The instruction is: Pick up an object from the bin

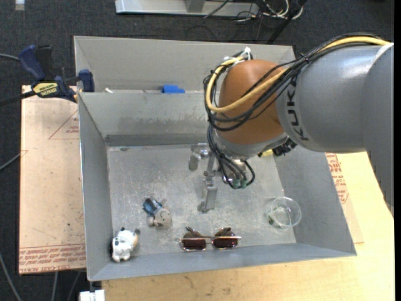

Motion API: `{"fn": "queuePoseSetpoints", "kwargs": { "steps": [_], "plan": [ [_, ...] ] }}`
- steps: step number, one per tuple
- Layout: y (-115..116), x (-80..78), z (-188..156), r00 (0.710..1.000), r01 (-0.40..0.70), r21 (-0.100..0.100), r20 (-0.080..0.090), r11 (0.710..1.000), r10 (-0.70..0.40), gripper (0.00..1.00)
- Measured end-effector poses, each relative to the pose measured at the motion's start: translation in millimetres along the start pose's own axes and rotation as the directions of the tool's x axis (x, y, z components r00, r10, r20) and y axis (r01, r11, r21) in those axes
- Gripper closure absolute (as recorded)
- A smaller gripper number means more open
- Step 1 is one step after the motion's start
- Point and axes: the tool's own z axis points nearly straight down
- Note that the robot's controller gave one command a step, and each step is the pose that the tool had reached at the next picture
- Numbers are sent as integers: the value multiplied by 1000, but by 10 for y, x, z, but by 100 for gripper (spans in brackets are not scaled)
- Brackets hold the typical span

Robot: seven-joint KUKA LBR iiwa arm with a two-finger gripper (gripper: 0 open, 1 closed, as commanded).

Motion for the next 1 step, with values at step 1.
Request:
{"fn": "queuePoseSetpoints", "kwargs": {
  "steps": [1],
  "plan": [
    [-4, -18, -44, 1000, -3, -1, 8, 1000, 3, 0]
  ]
}}
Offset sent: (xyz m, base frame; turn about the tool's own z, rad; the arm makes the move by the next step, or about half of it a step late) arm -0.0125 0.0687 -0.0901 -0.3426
